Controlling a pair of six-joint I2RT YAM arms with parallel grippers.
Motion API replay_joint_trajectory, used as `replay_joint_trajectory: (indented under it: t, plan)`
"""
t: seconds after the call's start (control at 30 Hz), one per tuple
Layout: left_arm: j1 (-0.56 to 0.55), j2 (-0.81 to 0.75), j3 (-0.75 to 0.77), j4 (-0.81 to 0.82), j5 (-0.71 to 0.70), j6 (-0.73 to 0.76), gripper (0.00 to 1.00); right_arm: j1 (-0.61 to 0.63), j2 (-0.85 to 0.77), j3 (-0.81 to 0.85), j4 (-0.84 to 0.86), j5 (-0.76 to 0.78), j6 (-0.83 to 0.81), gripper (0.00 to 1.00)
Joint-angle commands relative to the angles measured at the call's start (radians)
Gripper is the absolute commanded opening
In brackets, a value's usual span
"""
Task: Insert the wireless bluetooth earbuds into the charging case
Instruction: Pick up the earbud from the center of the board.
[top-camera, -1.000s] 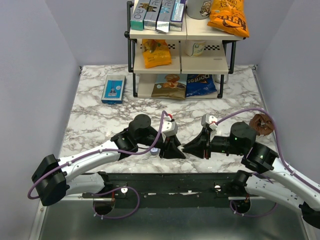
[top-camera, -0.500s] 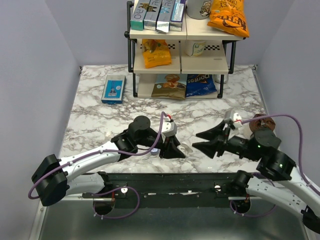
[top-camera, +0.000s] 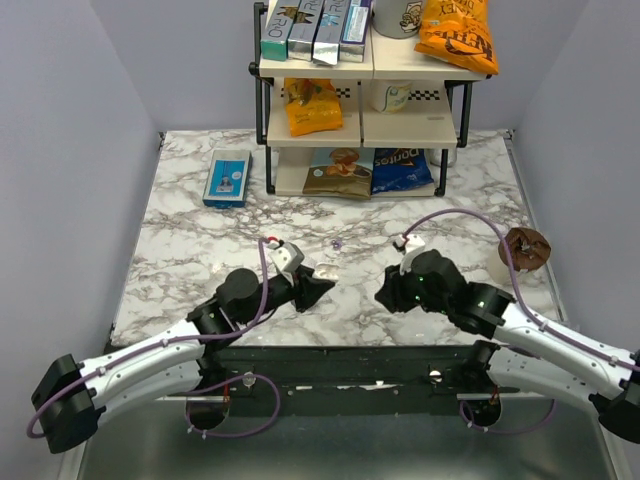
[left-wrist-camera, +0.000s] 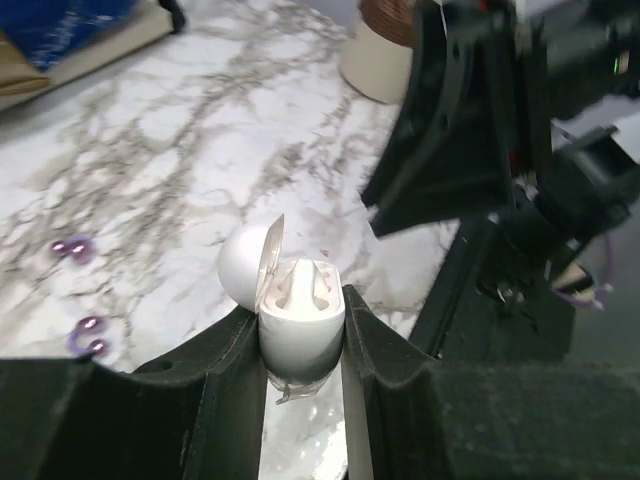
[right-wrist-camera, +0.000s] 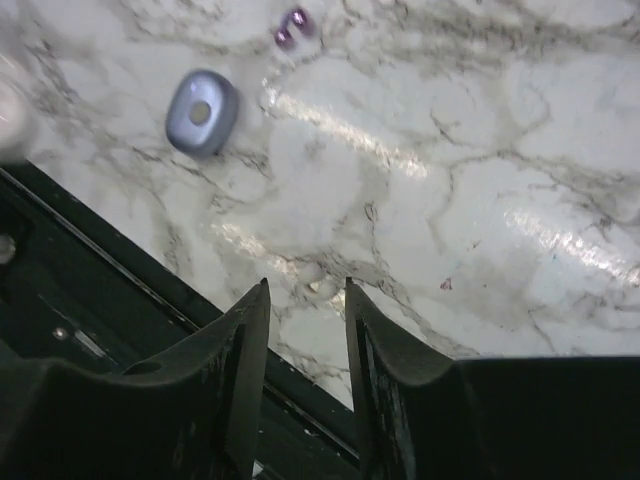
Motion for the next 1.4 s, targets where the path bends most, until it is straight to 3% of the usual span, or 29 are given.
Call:
replay_joint_trajectory:
  t: [0.0,0.13,0.3,0.67,1.37]
  plan:
    - [-0.001,-0.094,-0.031,-0.018,-0.244,-0.035,0.0,0.0,0.088,-0.05,0.052,-0.092,0.007,0.41]
    - [-0.004,-0.162,-0.053,-0.03,-0.281,-0.038,0.0,0.0,0.162,-0.098,0.153,-0.232,-0.028,0.33]
    - [-0.007,-0.205,-0.07,-0.047,-0.316,-0.043,0.0,0.011,0.229,-0.11,0.218,-0.345,-0.072,0.5]
    - [-0.014,-0.28,-0.111,-0.061,-0.398,-0.074,0.0,0.017,0.395,-0.053,0.209,-0.331,-0.109,0.46]
    - [-0.023,-0.251,-0.113,-0.049,-0.39,-0.06,0.0,0.017,0.533,0.005,0.181,-0.251,-0.072,0.48]
